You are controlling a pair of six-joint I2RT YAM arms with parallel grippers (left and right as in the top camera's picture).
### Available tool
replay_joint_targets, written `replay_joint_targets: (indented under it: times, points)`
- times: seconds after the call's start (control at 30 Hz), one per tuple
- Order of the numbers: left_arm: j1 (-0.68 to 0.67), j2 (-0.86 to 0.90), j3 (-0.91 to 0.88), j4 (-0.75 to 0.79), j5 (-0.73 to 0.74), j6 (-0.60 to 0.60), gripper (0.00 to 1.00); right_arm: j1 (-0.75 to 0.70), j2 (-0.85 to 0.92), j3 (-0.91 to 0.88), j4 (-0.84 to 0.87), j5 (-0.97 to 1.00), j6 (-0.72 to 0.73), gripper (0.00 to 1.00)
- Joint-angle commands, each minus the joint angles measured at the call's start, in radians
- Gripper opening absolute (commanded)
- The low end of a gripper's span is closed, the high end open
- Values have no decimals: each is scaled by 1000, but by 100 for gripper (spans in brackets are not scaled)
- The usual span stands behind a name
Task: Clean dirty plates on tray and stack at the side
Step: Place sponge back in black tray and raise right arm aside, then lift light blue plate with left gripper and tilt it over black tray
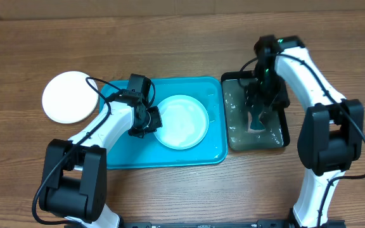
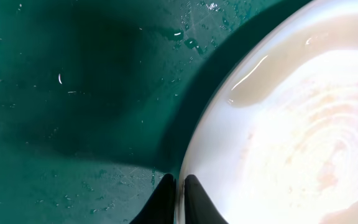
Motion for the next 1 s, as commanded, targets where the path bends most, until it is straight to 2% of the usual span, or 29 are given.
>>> replay_joint_targets:
  times: [0.0, 0.1, 0.17, 0.33, 0.63, 0.8, 0.97]
  points:
    - [-7, 10, 16, -6, 0, -3, 12, -73, -26, 61, 5, 11, 18, 84]
    - [-7, 10, 16, -10, 0, -3, 14, -147, -26, 60, 10, 11, 20, 90]
    - [-7, 10, 16, -11, 0, -3, 15, -197, -26, 60, 16, 11, 20, 100]
    - [-7, 10, 16, -11, 0, -3, 20, -331, -26, 60, 52, 11, 20, 100]
    - [-7, 10, -9, -11, -3, -5, 19, -476, -26, 60, 134, 11, 20, 100]
    - [-7, 10, -48, 10, -3, -8, 15, -500, -26, 60, 219, 11, 20, 100]
    - [-7, 10, -51, 12, -3, -14, 4, -500, -26, 60, 277, 11, 20, 100]
